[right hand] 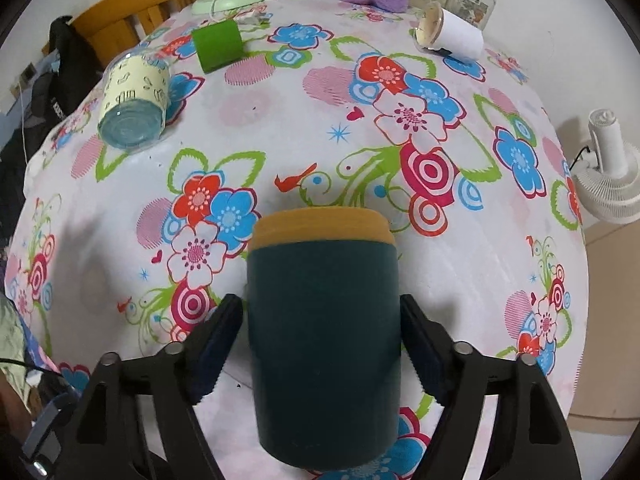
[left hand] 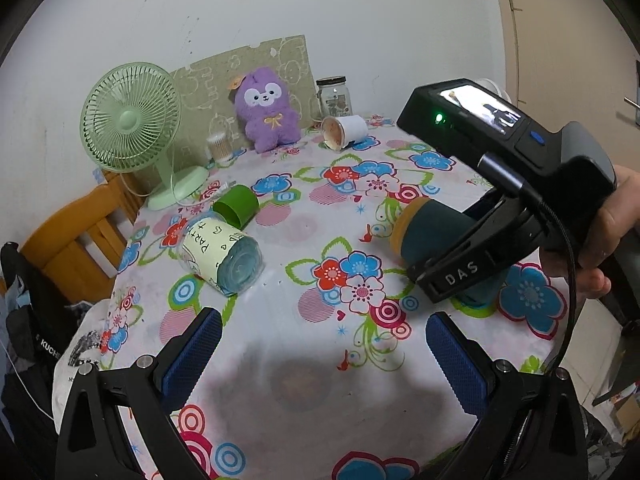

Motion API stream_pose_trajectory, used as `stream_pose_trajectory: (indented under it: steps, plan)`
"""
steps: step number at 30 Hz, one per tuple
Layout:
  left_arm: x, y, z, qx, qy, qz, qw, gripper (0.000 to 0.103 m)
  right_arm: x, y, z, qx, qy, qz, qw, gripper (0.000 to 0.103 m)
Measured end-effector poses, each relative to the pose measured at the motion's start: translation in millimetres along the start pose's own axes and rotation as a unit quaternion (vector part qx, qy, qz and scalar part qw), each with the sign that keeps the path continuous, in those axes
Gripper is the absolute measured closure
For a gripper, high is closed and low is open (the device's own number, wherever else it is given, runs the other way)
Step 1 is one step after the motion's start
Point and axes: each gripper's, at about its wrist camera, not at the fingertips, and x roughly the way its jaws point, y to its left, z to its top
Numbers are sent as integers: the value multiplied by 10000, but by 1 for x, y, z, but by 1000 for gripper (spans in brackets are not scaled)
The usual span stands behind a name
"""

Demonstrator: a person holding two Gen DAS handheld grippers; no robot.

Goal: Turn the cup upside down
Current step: 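Lift the teal cup with the right gripper off the table, then tilt the teal cup sideways toward the left gripper with the right gripper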

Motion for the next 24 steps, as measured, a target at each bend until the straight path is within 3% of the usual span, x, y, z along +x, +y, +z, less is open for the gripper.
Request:
stream_pose_trajectory:
  steps: [15,24]
  plan:
    - [-4,-4,3,-96,-48,-82,9999,0,-6,-5,-1,-16,-46,52,10000,22]
    - [-8,-17,17,-120,-150,-146,9997,0,-42,-21,1,11,-500,21,9987,22]
